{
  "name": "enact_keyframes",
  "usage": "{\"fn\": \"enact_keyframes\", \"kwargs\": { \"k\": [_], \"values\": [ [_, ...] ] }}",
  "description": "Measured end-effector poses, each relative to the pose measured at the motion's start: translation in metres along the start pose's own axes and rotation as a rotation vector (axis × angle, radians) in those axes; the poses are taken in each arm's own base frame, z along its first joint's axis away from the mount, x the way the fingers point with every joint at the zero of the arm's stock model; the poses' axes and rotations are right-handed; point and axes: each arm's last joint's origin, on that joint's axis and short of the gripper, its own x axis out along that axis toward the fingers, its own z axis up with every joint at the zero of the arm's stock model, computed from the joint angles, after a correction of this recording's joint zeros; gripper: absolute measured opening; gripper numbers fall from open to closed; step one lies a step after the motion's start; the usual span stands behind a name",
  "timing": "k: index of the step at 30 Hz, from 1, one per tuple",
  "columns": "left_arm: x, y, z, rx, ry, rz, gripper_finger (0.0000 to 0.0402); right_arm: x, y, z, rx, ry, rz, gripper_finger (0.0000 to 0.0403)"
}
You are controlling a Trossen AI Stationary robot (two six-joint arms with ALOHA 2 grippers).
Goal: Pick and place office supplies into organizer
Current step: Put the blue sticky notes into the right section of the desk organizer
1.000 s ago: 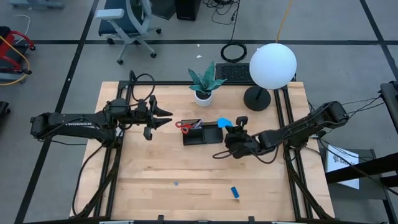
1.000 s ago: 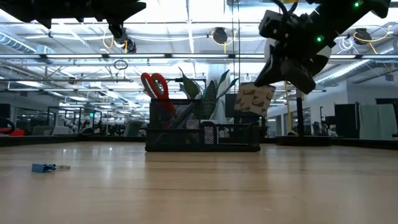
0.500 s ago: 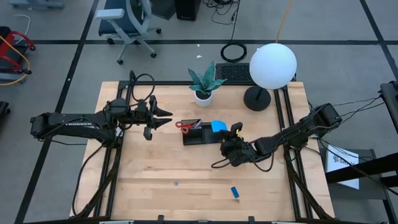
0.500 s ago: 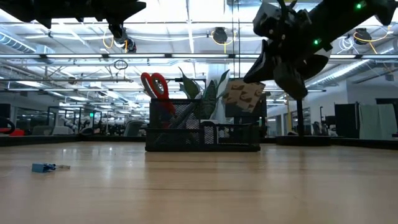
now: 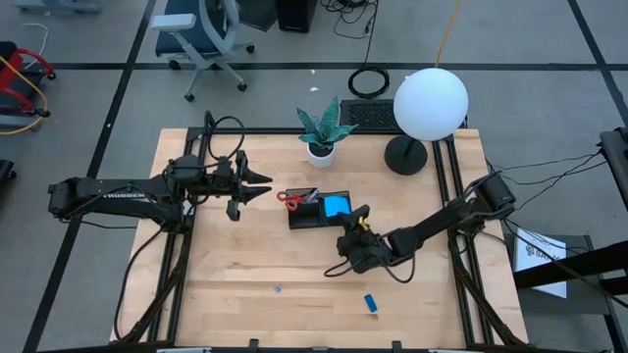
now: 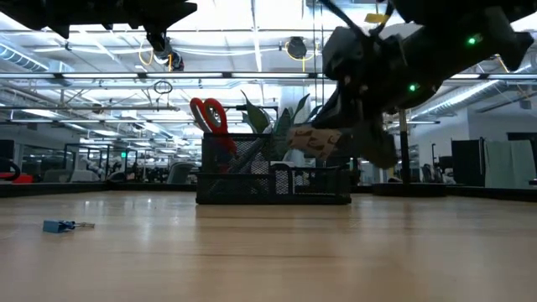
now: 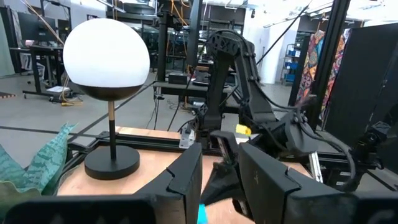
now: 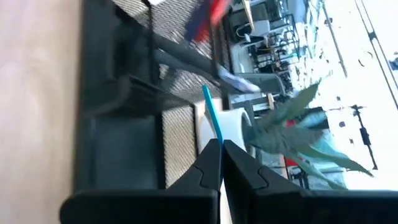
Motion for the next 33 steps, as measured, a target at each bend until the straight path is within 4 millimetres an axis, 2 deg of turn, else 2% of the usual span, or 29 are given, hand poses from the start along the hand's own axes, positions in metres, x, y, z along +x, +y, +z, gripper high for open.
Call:
{"fn": "enact_keyframes", "kwargs": {
  "k": [11,16,28,33],
  "values": [
    [0.000,0.000,0.000,-0.001,0.001,0.000,0.0113,0.027,0.021,0.011,-0.097,0.052,0.071,0.0000],
    [0.000,0.000,0.000,-0.001,0.001,0.000,0.0113,0.029,0.021,0.007,-0.076,0.098,0.101,0.0000],
    [0.000,0.000,0.000,-0.003,0.001,0.000,0.0113,0.045,0.020,-0.005,0.021,0.133,0.332,0.0000],
    [0.000,0.000,0.000,-0.004,0.001,0.000,0.0113,0.049,0.019,-0.009,0.043,0.157,0.351,0.0001]
  ]
}}
